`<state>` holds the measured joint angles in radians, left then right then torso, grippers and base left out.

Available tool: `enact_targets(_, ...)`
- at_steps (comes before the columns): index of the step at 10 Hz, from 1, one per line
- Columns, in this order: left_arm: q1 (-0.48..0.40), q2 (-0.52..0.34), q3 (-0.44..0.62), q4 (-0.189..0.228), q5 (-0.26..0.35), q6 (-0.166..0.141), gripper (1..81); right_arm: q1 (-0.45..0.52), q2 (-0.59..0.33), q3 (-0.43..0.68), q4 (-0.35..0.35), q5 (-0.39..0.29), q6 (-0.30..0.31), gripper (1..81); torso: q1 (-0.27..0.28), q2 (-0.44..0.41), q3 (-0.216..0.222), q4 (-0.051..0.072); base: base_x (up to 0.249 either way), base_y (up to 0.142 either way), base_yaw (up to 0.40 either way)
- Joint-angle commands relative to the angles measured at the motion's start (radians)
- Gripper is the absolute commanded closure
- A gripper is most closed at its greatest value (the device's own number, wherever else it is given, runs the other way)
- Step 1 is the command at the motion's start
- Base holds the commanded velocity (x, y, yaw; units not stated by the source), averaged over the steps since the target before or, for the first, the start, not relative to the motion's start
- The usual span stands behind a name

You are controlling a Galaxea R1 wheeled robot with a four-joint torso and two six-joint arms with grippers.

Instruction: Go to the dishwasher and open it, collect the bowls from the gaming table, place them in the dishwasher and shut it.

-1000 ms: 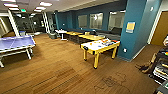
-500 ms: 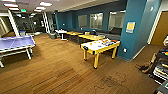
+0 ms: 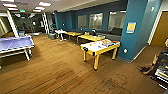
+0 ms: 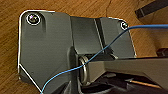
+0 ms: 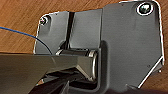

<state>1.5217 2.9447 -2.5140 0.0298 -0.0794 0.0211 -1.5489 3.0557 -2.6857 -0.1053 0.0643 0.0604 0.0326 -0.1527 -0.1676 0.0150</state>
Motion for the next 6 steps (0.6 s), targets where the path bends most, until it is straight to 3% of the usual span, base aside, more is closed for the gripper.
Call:
enact_targets(1, -0.031, -0.004, 0.011, -0.004, 0.058, -0.004, 1.0, 0.037, 0.007, 0.006, -0.005, -0.054, -0.002, 1.0, 0.000, 0.000, 0.000, 0.000, 0.166, 0.000, 0.000)
enact_targets(6, -0.033, -0.002, 0.011, -0.002, 0.059, -0.004, 1.0, 0.037, 0.008, 0.006, -0.005, -0.054, -0.002, 1.0, 0.000, 0.000, 0.000, 0.000, 0.186, 0.000, 0.000)
